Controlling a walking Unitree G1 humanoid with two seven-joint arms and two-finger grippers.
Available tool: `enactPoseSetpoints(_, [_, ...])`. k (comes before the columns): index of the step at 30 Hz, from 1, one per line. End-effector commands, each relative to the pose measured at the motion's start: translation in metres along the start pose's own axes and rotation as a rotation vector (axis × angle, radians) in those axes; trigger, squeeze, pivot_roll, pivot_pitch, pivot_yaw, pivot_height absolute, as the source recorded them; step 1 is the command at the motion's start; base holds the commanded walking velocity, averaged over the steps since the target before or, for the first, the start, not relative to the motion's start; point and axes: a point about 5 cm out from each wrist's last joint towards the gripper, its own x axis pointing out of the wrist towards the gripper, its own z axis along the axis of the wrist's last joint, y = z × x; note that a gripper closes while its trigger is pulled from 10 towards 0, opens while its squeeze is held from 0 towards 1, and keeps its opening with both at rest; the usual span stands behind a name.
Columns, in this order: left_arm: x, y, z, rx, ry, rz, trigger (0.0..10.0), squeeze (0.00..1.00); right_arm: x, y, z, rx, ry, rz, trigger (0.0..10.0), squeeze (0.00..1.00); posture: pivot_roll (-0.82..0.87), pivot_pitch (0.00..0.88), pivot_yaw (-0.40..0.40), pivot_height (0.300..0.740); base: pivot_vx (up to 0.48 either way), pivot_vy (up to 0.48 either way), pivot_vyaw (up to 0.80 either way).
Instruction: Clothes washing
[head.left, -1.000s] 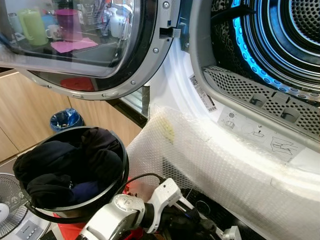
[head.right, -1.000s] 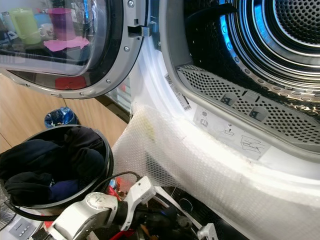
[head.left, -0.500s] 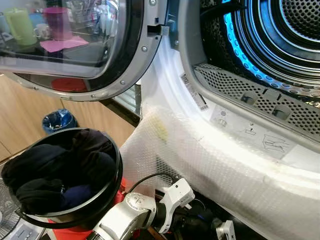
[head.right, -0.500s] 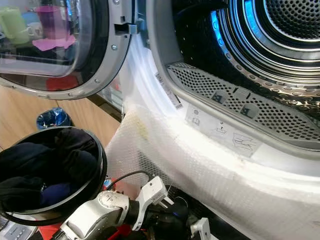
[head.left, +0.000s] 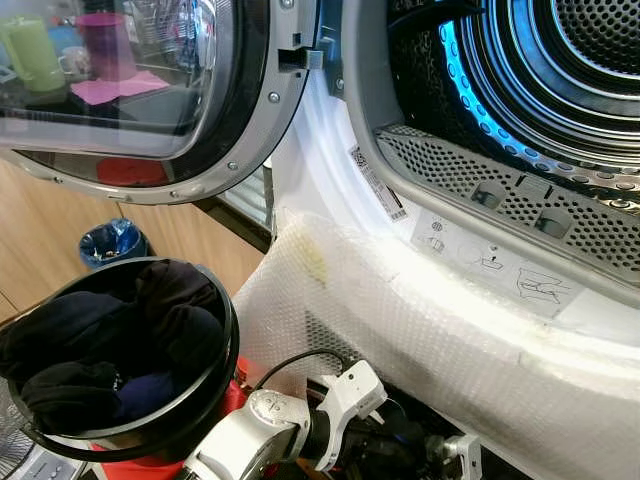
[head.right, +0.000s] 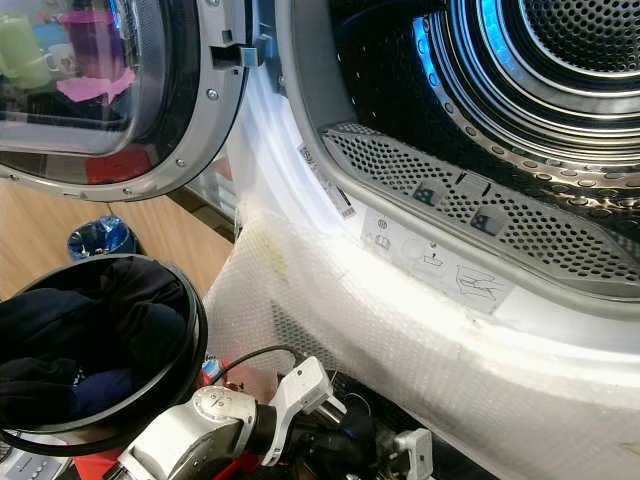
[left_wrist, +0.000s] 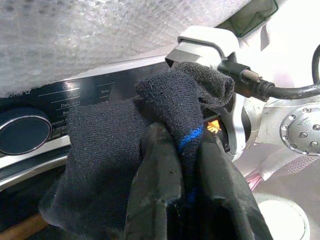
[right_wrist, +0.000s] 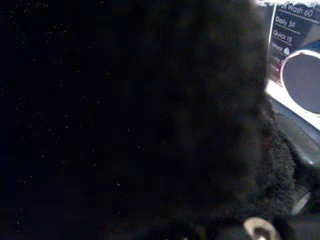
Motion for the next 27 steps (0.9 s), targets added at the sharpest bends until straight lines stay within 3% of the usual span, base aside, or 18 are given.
enactPoseSetpoints(1, [0.0005, -0.0018, 0.0006, 0.010, 0.011, 0.001, 0.0, 0.00, -0.0040, -0.0003, -0.0013, 0.001, 0.016, 0.011, 0.0, 0.00, 0.35, 0.135, -0.094, 0.740, 0.000, 0.000, 0.00])
enactPoseSetpoints(27, [-0.0021, 0.0012, -0.0054, -0.009, 0.006, 0.075, 0.0, 0.00, 0.0036, 0.0052, -0.0109, -0.009, 0.137, 0.074, 0.0, 0.00, 0.37, 0.096, -0.103, 0.740, 0.000, 0.000, 0.00])
